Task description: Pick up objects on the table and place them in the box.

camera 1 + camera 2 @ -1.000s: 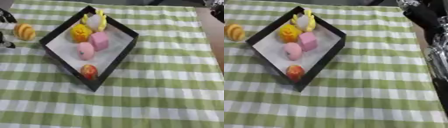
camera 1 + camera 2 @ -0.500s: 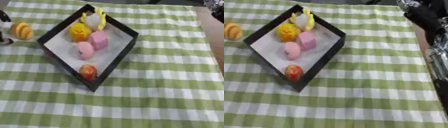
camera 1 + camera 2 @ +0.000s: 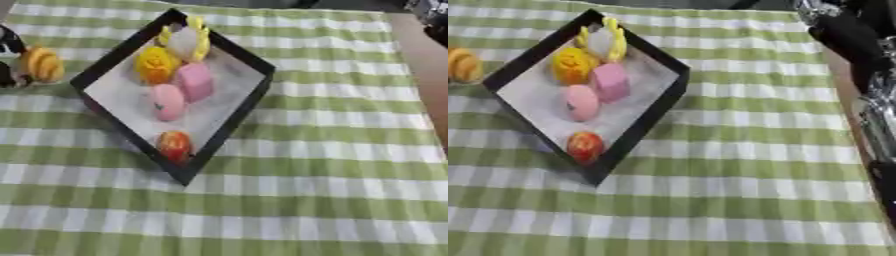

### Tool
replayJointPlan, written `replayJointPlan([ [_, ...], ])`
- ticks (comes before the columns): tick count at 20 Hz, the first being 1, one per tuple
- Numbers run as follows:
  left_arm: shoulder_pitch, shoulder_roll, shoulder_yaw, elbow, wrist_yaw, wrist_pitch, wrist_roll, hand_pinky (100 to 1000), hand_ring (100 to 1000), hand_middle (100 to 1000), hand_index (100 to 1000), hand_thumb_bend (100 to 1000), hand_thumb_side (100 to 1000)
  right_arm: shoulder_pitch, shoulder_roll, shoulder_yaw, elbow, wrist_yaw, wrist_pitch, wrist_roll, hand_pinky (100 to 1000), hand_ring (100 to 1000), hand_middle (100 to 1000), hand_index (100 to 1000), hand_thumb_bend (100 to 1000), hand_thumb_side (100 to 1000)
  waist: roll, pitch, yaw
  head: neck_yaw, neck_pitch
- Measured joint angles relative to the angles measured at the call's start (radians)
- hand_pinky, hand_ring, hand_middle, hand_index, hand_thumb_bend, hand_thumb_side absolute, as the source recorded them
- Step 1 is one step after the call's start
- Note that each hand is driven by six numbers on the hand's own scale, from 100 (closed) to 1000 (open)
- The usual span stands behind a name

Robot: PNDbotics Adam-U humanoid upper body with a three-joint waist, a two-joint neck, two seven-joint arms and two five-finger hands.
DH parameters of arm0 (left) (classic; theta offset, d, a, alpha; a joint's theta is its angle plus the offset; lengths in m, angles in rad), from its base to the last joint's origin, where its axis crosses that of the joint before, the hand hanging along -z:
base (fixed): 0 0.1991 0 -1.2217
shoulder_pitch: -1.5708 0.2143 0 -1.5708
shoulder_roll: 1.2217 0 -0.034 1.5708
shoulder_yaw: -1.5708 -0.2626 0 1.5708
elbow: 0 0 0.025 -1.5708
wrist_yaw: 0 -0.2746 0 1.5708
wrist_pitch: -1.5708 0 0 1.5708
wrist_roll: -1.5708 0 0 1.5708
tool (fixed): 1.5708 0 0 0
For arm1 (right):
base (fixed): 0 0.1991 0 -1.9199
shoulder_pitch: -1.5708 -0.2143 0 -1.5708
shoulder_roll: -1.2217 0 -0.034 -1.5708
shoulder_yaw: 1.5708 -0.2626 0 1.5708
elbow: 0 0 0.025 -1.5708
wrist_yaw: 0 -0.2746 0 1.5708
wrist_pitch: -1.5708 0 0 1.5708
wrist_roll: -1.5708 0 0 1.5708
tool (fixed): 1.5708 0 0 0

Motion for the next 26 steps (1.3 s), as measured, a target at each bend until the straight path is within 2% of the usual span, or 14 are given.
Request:
replayJointPlan([
  [5, -0.002, 0.0, 0.0, -0.037, 0.025, 0.009, 0.033, 767, 738, 624, 610, 180, 100, 0.0, 0.0, 0.0, 0.0, 0.0, 0.0, 0.0, 895, 757, 696, 788, 421, 335, -0.005, 0.0, 0.001, -0.009, 0.0],
  [9, -0.003, 0.001, 0.0, -0.086, 0.048, 0.034, 0.079, 755, 721, 604, 594, 151, 100, 0.0, 0.0, 0.0, 0.0, 0.0, 0.0, 0.0, 895, 757, 696, 788, 421, 335, -0.005, 0.0, 0.004, -0.012, 0.0],
  [20, -0.004, 0.027, -0.01, -0.238, 0.104, 0.081, 0.127, 738, 693, 579, 566, 138, 100, 0.002, 0.0, 0.0, 0.0, -0.001, 0.0, 0.0, 895, 757, 697, 788, 423, 332, -0.005, -0.001, 0.016, -0.013, 0.001],
  [26, -0.02, 0.028, -0.057, -0.417, 0.159, 0.081, 0.113, 739, 694, 581, 565, 157, 100, 0.002, 0.0, -0.001, 0.0, -0.001, 0.0, -0.001, 895, 757, 697, 788, 424, 331, -0.005, -0.001, 0.018, -0.013, 0.005],
])
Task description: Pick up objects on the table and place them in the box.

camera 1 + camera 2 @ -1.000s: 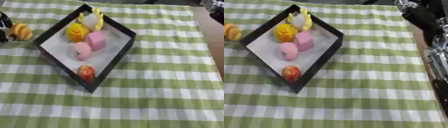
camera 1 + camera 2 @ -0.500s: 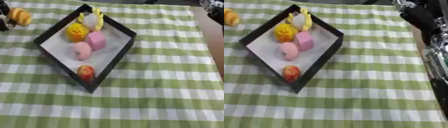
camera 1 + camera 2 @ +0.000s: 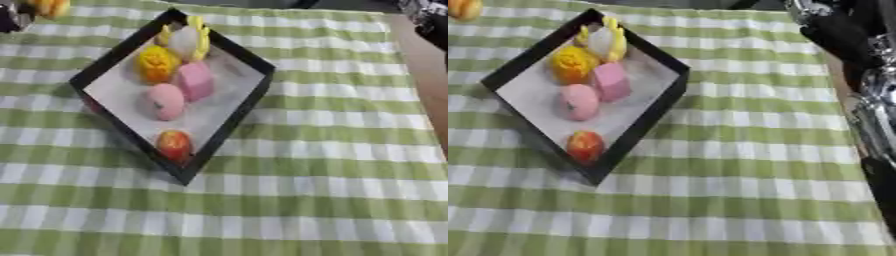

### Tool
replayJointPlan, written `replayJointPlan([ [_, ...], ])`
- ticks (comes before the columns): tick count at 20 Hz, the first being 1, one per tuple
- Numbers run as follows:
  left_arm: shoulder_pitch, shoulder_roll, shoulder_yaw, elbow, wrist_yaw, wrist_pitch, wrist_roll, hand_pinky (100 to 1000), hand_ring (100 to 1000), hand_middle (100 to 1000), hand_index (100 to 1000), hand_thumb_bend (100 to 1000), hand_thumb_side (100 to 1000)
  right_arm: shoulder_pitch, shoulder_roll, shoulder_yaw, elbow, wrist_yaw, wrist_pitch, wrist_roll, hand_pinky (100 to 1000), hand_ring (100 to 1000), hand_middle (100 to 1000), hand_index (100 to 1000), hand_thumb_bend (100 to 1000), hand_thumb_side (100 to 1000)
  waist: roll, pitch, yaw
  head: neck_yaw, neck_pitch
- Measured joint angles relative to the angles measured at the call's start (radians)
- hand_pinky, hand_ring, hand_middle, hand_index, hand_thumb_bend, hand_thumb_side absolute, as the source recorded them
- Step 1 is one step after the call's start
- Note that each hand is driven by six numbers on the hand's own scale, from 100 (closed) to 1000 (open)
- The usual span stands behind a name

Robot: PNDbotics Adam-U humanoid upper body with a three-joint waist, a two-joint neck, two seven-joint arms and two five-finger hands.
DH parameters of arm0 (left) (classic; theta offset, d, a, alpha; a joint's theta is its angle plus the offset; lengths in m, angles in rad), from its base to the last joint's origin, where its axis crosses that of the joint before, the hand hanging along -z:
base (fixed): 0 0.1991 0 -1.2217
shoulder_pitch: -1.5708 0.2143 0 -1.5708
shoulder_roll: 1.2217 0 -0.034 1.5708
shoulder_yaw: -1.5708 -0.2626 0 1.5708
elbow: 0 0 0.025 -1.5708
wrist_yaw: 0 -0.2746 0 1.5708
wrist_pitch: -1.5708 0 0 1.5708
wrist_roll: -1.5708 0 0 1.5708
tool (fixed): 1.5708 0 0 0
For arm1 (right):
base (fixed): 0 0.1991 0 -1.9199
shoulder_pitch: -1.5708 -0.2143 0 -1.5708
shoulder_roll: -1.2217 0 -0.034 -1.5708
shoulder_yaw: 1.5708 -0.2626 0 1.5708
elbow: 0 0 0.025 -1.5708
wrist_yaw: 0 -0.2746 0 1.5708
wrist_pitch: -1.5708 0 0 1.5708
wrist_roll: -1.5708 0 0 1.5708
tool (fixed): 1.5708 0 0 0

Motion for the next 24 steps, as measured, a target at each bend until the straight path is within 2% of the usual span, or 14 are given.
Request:
replayJointPlan([
  [6, -0.007, -0.002, -0.086, -0.235, 0.085, 0.003, -0.077, 740, 692, 582, 567, 156, 100, -0.001, 0.0, 0.0, 0.0, 0.0, 0.0, 0.001, 895, 757, 697, 787, 424, 328, 0.0, 0.0, 0.001, 0.001, 0.004],
  [11, -0.018, -0.036, -0.156, -0.338, 0.127, 0.019, -0.148, 739, 692, 582, 569, 162, 100, -0.009, 0.0, 0.006, 0.0, 0.0, -0.001, 0.003, 895, 758, 697, 787, 425, 325, 0.001, -0.001, 0.001, 0.007, 0.004],
  [16, -0.019, -0.093, -0.224, -0.325, 0.124, 0.021, -0.197, 737, 694, 585, 581, 182, 100, -0.023, 0.002, 0.011, 0.0, 0.0, -0.002, 0.013, 894, 757, 697, 787, 425, 323, 0.007, -0.006, 0.001, 0.014, 0.004],
  [22, -0.024, -0.161, -0.297, -0.217, 0.047, -0.01, -0.214, 733, 705, 604, 617, 252, 100, -0.029, 0.009, 0.013, 0.0, 0.0, -0.001, 0.019, 894, 757, 697, 787, 425, 322, 0.01, -0.007, -0.001, 0.029, 0.004],
  [23, -0.022, -0.171, -0.304, -0.197, 0.028, -0.018, -0.208, 732, 706, 606, 623, 339, 100, -0.031, 0.01, 0.013, 0.0, 0.0, -0.001, 0.019, 894, 757, 697, 787, 426, 322, 0.01, -0.007, -0.001, 0.032, 0.004],
  [24, -0.02, -0.18, -0.31, -0.178, 0.011, -0.026, -0.204, 732, 708, 608, 626, 272, 100, -0.033, 0.01, 0.014, 0.0, 0.0, -0.001, 0.019, 894, 757, 697, 787, 426, 322, 0.01, -0.007, -0.001, 0.034, 0.004],
])
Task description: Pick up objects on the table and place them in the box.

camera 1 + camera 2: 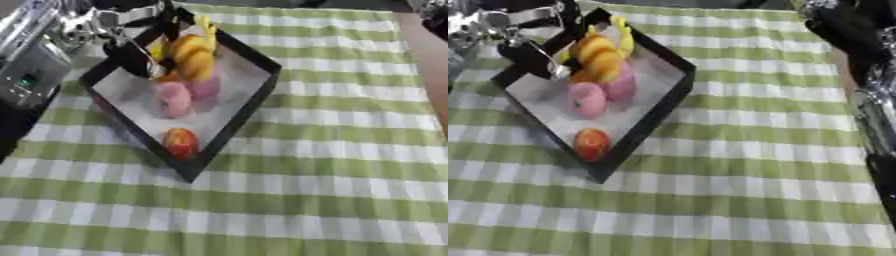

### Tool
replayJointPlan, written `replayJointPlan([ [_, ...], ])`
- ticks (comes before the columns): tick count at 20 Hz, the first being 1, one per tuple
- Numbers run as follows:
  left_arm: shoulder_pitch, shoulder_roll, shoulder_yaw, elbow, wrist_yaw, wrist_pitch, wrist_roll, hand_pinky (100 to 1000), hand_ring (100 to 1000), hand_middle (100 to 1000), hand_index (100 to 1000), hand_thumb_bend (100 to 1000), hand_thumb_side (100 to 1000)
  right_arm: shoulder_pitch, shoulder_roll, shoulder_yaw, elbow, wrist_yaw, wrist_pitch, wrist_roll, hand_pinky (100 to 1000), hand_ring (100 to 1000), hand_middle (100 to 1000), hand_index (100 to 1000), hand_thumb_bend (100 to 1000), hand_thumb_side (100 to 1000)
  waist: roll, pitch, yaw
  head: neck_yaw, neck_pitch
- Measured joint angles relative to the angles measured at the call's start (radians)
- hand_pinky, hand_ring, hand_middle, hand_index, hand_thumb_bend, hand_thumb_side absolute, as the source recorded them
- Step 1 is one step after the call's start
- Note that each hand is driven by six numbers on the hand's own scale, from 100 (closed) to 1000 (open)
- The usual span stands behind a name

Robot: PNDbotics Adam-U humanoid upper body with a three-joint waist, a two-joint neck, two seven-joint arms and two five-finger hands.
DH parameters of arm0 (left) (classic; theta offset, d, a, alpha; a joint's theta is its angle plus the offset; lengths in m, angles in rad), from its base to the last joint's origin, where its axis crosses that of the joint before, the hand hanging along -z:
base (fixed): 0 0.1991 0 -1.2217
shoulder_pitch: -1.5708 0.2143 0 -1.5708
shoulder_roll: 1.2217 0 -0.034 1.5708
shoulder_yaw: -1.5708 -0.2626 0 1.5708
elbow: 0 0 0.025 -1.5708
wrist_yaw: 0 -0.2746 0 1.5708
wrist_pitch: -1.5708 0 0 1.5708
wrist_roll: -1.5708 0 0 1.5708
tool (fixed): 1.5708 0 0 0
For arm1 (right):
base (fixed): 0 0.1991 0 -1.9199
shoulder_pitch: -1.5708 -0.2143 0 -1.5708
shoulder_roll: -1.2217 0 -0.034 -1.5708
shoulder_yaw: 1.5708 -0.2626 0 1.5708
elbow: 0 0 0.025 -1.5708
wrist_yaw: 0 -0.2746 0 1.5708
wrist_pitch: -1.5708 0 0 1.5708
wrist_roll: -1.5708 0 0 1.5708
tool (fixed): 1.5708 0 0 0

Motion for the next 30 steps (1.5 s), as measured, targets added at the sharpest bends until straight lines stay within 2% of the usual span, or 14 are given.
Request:
replayJointPlan([
  [2, 0.007, -0.014, -0.012, 0.038, -0.029, -0.018, 0.01, 744, 721, 628, 653, 346, 100, -0.001, 0.0, 0.001, 0.0, 0.0, 0.0, 0.0, 894, 757, 697, 787, 426, 322, 0.0, 0.0, 0.0, 0.005, 0.0],
  [4, 0.01, -0.024, -0.018, 0.066, -0.049, -0.037, 0.012, 790, 775, 729, 822, 507, 140, -0.001, 0.0, 0.002, 0.0, 0.0, 0.0, 0.0, 894, 757, 697, 787, 427, 323, 0.0, 0.0, 0.001, 0.007, 0.0],
  [5, 0.012, -0.025, -0.019, 0.075, -0.054, -0.046, 0.01, 797, 784, 741, 833, 526, 163, -0.001, 0.0, 0.003, 0.0, 0.0, 0.0, 0.0, 894, 757, 697, 787, 427, 323, 0.0, 0.0, 0.003, 0.008, 0.0],
  [7, 0.013, -0.026, -0.017, 0.08, -0.061, -0.057, 0.008, 856, 845, 809, 904, 691, 417, -0.001, 0.0, 0.004, 0.0, 0.0, 0.0, 0.0, 895, 757, 697, 787, 427, 323, 0.0, 0.0, 0.005, 0.01, 0.0],
  [9, 0.016, -0.026, -0.002, 0.065, -0.07, -0.054, 0.016, 862, 850, 816, 927, 725, 580, 0.0, 0.0, 0.004, 0.0, 0.0, 0.0, 0.0, 894, 757, 697, 787, 427, 322, 0.0, 0.0, 0.008, 0.014, 0.0],
  [11, 0.025, -0.024, 0.029, 0.026, -0.076, -0.027, 0.044, 855, 841, 813, 958, 821, 832, 0.0, 0.0, 0.004, 0.0, 0.0, 0.0, 0.0, 894, 757, 697, 787, 426, 322, 0.0, -0.005, 0.013, 0.015, 0.0],
  [14, 0.046, -0.013, 0.092, -0.064, -0.069, 0.049, 0.121, 845, 828, 799, 979, 850, 1000, 0.004, 0.0, 0.004, 0.0, 0.0, 0.0, 0.0, 895, 757, 697, 787, 426, 321, 0.0, -0.015, 0.02, 0.016, 0.001],
  [17, 0.084, 0.007, 0.145, -0.152, -0.025, 0.114, 0.186, 842, 821, 790, 968, 820, 1000, 0.006, 0.0, 0.004, 0.0, 0.0, -0.001, -0.001, 895, 757, 696, 787, 426, 321, 0.003, -0.017, 0.029, 0.02, 0.001],
  [19, 0.119, 0.019, 0.182, -0.212, 0.021, 0.151, 0.224, 839, 813, 779, 955, 702, 1000, 0.009, 0.0, 0.004, 0.0, 0.0, -0.002, -0.003, 895, 757, 696, 787, 426, 320, 0.004, -0.02, 0.037, 0.024, 0.002],
  [20, 0.138, 0.025, 0.202, -0.242, 0.048, 0.169, 0.245, 834, 802, 769, 944, 544, 1000, 0.011, 0.0, 0.003, 0.0, 0.0, -0.003, -0.004, 895, 757, 696, 787, 424, 319, 0.004, -0.022, 0.04, 0.024, 0.002],
  [21, 0.156, 0.029, 0.222, -0.269, 0.074, 0.186, 0.267, 835, 800, 763, 938, 497, 966, 0.013, 0.0, 0.002, 0.0, 0.0, -0.004, -0.005, 895, 757, 696, 787, 426, 321, 0.004, -0.022, 0.044, 0.025, 0.004],
  [22, 0.175, 0.03, 0.246, -0.297, 0.107, 0.204, 0.295, 825, 784, 738, 927, 417, 839, 0.014, 0.0, 0.001, 0.0, 0.0, -0.004, -0.005, 895, 757, 696, 787, 425, 319, 0.004, -0.023, 0.048, 0.025, 0.006],
  [26, 0.273, 0.033, 0.351, -0.401, 0.294, 0.272, 0.461, 805, 747, 693, 894, 353, 740, 0.015, 0.0, -0.003, 0.0, 0.0, -0.008, -0.009, 895, 757, 696, 786, 425, 318, 0.01, -0.029, 0.055, 0.028, 0.009],
  [30, 0.375, 0.04, 0.433, -0.463, 0.486, 0.301, 0.66, 809, 743, 709, 904, 374, 718, 0.014, 0.0, -0.003, 0.0, 0.0, -0.008, -0.009, 895, 757, 696, 786, 425, 316, 0.01, -0.031, 0.061, 0.032, 0.01],
])
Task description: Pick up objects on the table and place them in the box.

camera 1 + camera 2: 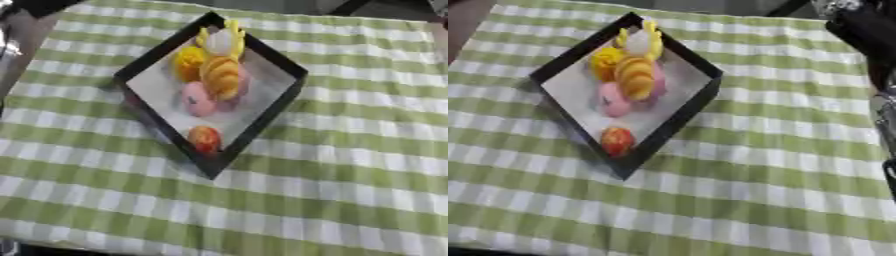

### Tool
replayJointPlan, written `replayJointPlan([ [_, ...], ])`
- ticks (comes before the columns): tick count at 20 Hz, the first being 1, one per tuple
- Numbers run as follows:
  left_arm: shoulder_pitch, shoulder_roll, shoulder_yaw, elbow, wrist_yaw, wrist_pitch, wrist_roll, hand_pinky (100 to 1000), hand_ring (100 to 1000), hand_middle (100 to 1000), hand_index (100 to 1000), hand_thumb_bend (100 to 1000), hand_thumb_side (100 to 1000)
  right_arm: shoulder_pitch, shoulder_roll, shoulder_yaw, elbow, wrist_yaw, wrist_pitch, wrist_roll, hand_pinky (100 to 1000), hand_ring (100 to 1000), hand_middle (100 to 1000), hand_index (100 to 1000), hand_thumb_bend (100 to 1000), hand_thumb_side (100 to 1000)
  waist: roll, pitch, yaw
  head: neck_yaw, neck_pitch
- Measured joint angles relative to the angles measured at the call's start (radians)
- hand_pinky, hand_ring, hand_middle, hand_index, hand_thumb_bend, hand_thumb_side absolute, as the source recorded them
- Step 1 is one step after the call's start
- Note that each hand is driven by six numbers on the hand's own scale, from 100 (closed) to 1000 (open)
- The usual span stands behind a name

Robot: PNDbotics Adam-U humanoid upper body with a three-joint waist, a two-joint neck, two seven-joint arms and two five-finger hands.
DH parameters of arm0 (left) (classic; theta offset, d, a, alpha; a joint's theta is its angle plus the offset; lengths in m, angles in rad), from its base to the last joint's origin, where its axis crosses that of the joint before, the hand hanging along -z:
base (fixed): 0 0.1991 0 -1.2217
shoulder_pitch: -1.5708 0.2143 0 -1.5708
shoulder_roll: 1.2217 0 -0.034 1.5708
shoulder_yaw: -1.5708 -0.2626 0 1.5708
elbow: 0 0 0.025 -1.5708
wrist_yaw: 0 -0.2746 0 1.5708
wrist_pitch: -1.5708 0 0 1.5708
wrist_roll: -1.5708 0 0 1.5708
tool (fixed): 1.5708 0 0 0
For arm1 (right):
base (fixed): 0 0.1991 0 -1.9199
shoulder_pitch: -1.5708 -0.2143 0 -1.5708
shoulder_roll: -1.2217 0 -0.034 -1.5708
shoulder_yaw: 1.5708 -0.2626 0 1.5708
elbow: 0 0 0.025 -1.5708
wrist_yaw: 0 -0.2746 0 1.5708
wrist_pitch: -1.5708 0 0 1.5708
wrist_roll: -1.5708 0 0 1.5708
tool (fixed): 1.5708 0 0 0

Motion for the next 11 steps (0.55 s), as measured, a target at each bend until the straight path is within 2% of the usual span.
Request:
replayJointPlan([
  [3, 0.083, -0.002, 0.044, -0.027, 0.124, -0.028, 0.136, 816, 748, 727, 923, 411, 743, 0.0, 0.0, 0.0, 0.0, 0.001, 0.0, 0.001, 895, 757, 696, 786, 424, 315, 0.0, -0.003, 0.003, 0.001, 0.004],
  [5, 0.141, -0.008, 0.071, -0.033, 0.194, -0.061, 0.222, 821, 752, 738, 933, 445, 794, 0.0, 0.0, 0.0, 0.0, 0.001, -0.001, 0.001, 895, 757, 696, 786, 425, 315, 0.0, -0.003, 0.006, 0.0, 0.008],
  [6, 0.169, -0.017, 0.083, -0.034, 0.226, -0.081, 0.265, 821, 751, 739, 933, 470, 861, 0.0, 0.0, 0.0, 0.0, 0.002, -0.001, 0.001, 895, 756, 696, 786, 425, 314, 0.0, -0.003, 0.006, 0.0, 0.009],
  [8, 0.226, -0.038, 0.104, -0.033, 0.287, -0.123, 0.351, 819, 750, 736, 929, 479, 899, 0.002, 0.0, -0.003, 0.0, 0.004, -0.001, 0.0, 894, 756, 695, 786, 424, 313, 0.0, -0.006, 0.007, -0.001, 0.01],
  [11, 0.292, -0.064, 0.12, -0.023, 0.348, -0.166, 0.439, 819, 748, 734, 931, 482, 905, 0.009, 0.0, -0.006, 0.0, 0.006, -0.003, -0.004, 894, 755, 695, 785, 424, 313, 0.0, -0.011, 0.009, -0.007, 0.017],
])
